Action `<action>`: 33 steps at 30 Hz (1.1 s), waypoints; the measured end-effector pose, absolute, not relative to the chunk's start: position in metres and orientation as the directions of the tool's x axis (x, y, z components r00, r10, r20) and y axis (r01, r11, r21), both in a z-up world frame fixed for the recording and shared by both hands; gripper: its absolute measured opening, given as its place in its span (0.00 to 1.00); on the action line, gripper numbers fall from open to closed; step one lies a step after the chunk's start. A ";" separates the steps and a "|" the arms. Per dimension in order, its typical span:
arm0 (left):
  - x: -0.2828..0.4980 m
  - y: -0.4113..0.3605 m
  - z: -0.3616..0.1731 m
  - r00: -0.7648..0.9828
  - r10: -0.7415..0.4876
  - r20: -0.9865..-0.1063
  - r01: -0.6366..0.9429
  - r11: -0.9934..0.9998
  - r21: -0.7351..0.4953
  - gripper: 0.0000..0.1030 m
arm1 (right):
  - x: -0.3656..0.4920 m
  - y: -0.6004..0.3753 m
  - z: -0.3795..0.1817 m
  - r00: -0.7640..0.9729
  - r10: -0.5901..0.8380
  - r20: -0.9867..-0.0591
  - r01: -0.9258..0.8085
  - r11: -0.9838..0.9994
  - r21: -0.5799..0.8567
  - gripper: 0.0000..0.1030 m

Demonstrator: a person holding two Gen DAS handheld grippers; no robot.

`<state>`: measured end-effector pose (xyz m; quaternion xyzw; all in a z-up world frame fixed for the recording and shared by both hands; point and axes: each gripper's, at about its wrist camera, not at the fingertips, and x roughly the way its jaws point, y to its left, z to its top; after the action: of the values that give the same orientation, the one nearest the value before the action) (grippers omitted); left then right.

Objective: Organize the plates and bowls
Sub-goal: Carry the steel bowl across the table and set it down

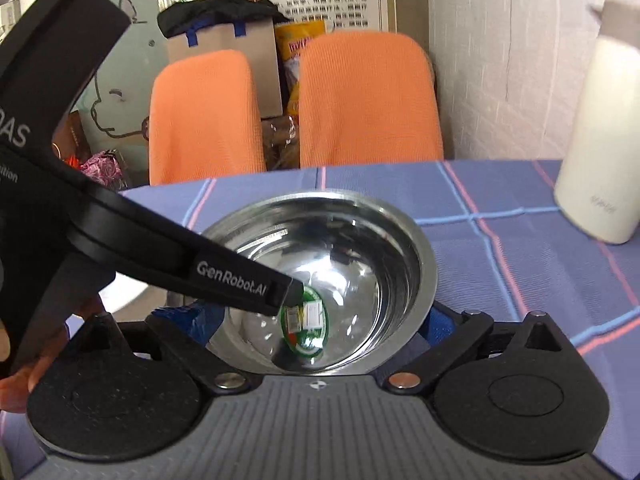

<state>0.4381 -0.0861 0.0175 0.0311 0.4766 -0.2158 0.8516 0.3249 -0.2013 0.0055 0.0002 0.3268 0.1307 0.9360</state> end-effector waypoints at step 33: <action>0.197 -0.040 -0.012 0.475 -0.319 -0.820 0.400 0.908 -0.122 0.49 | 0.132 -0.166 -0.030 0.698 0.307 -0.647 -0.289 0.947 0.139 0.86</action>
<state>0.1972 -0.0403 -0.0118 0.0434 0.4675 -0.2096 0.8577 0.1318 -0.1659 -0.0297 0.0132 0.3534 0.1618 0.9213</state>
